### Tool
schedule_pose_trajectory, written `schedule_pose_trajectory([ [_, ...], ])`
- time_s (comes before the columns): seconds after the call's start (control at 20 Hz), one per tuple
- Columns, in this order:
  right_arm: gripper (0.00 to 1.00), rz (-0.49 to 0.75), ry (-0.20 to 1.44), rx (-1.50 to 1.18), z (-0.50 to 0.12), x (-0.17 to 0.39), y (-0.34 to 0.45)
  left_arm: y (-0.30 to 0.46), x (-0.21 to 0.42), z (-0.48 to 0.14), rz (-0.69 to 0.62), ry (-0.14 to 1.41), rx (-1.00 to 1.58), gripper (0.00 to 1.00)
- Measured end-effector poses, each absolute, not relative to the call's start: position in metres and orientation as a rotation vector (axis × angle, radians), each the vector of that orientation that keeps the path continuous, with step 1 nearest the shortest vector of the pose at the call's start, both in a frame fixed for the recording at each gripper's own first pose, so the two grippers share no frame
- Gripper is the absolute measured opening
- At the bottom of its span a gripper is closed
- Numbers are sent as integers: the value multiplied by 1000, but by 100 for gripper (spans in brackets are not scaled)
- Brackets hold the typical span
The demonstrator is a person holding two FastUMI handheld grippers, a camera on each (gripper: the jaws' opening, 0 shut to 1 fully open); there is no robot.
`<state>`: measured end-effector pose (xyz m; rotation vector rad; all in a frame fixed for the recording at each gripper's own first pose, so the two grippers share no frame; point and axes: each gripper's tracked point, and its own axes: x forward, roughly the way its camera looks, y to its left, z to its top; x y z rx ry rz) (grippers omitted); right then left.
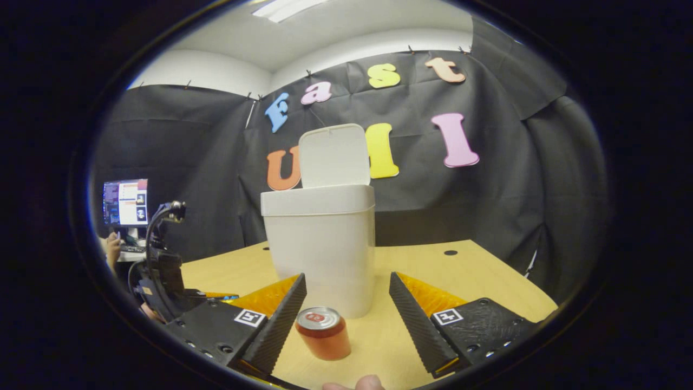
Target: Press the lid of the desktop garbage bin to open it, pick up the crumpled paper on the desktop and throw it into the bin, then pick up the pop can on the desktop and drop it into the bin, and finally close the garbage bin lid.
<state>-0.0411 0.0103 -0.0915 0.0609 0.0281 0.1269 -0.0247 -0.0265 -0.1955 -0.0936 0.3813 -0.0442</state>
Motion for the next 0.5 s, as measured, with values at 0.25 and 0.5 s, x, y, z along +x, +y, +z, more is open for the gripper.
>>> schedule_pose_trajectory([
  [0.25, 96, 131, 76, 68, -112, -38, 25, -24, -20, -159, -45, 289, -98, 25],
  [0.5, 96, 98, 94, -32, -131, -33, 32, -8, -17, -124, -27, 204, -104, 24],
])
